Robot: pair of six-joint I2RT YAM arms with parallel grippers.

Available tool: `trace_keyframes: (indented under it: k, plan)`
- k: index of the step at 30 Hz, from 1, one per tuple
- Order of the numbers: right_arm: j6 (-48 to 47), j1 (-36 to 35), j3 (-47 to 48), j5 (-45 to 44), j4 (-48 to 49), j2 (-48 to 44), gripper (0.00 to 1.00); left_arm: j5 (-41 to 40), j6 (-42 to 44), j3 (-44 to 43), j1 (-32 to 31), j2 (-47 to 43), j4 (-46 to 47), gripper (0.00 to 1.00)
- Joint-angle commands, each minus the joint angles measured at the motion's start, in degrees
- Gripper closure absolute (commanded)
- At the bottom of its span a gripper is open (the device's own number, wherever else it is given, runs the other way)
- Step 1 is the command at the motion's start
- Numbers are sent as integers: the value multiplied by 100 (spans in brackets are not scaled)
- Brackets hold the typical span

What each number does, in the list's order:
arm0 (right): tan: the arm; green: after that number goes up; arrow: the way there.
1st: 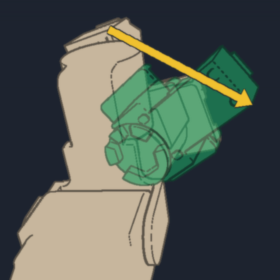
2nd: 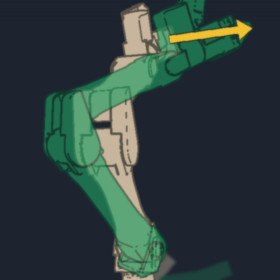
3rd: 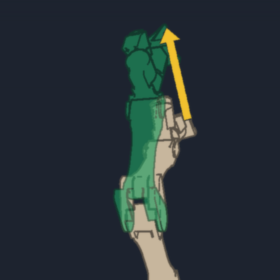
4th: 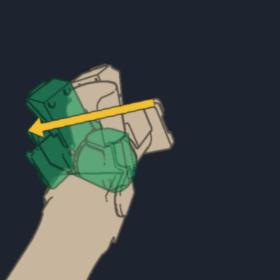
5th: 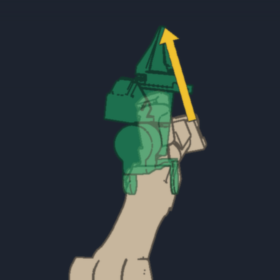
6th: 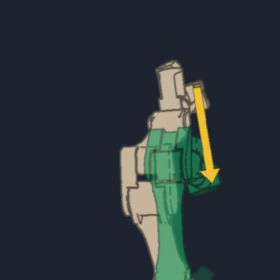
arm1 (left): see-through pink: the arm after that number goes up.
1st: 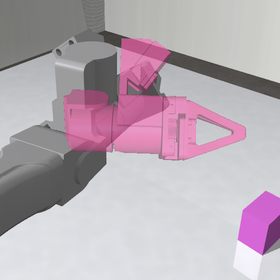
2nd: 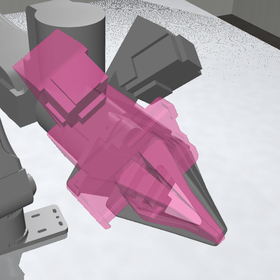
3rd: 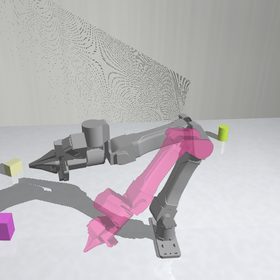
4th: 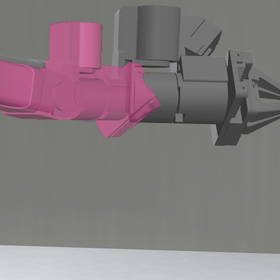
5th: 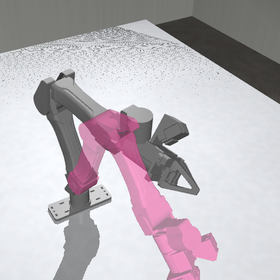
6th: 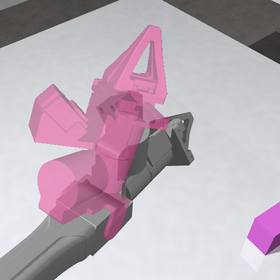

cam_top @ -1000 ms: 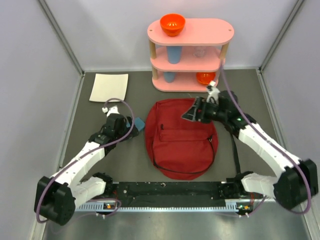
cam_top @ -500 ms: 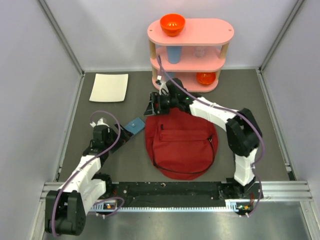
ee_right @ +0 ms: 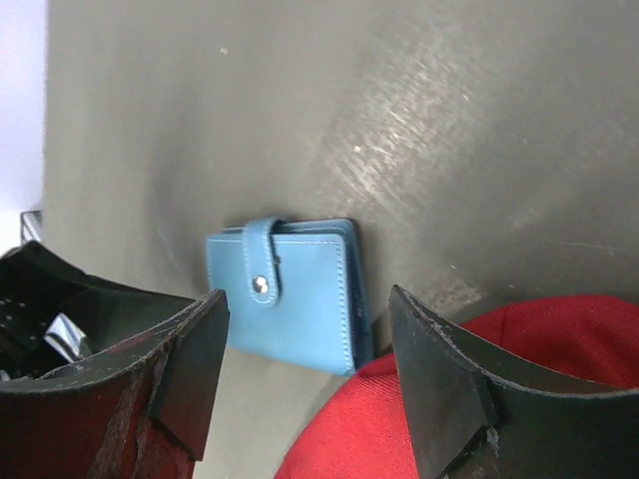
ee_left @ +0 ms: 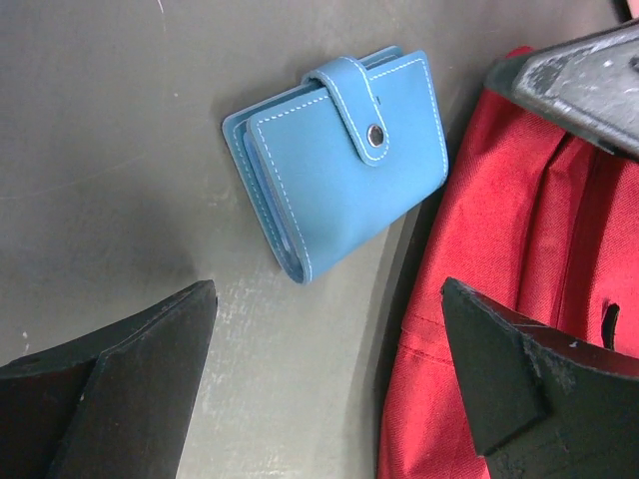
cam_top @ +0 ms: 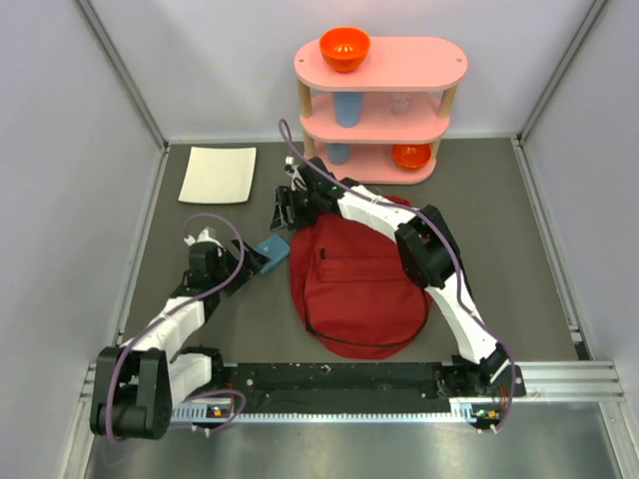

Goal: Pack the student bag
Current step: Pick up the personal item from the center of the board.

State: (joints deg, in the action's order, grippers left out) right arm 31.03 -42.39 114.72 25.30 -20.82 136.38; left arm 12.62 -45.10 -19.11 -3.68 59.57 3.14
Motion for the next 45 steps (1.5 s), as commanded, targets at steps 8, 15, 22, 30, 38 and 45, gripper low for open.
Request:
trace_keyframes:
  k: [8,15,22,30,38,45]
  plan:
    - [-229,-147,271,158,-687,389,39,539,-42,-479,43,1187,1135,2]
    - [-123,-199,42,695,-494,319,44,899,-60,-611,43,1645,1338,5]
    - [70,-199,-107,1082,-248,241,62,953,-69,-567,43,1742,1391,12]
    - [343,-199,-485,1469,254,-58,71,839,10,-593,43,1645,1225,14]
    - [26,-191,-679,159,-238,-384,52,382,177,-673,43,1347,601,15]
    - [-35,-208,-591,571,-388,-279,55,179,318,-673,43,995,398,16]
